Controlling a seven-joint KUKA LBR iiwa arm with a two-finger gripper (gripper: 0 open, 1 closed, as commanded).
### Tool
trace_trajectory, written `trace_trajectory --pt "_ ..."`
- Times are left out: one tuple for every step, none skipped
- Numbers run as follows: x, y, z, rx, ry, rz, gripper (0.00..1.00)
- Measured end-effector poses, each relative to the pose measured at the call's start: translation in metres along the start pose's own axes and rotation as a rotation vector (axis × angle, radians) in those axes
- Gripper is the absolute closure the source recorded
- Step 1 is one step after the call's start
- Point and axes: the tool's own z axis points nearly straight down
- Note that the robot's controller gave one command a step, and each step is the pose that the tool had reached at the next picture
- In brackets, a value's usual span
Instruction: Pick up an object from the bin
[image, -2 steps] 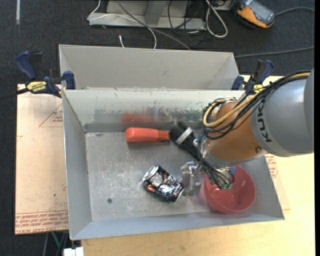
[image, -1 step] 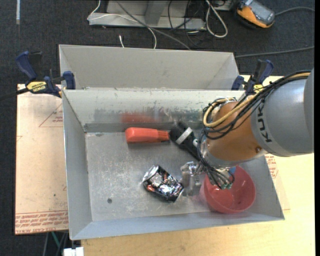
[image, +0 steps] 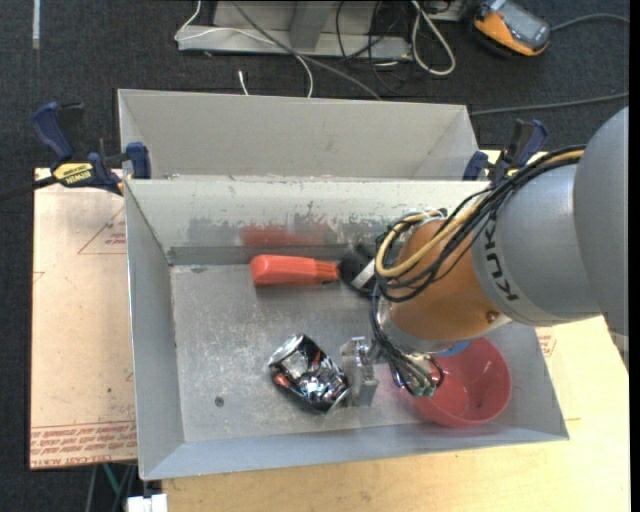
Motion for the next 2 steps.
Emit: trace_trajectory --pt "-0.013 0.005 0.001 0.004 0.001 -0.006 1.00" --pt "0.011 -0.017 -0.046 0.002 0.002 -0.254 1.00"
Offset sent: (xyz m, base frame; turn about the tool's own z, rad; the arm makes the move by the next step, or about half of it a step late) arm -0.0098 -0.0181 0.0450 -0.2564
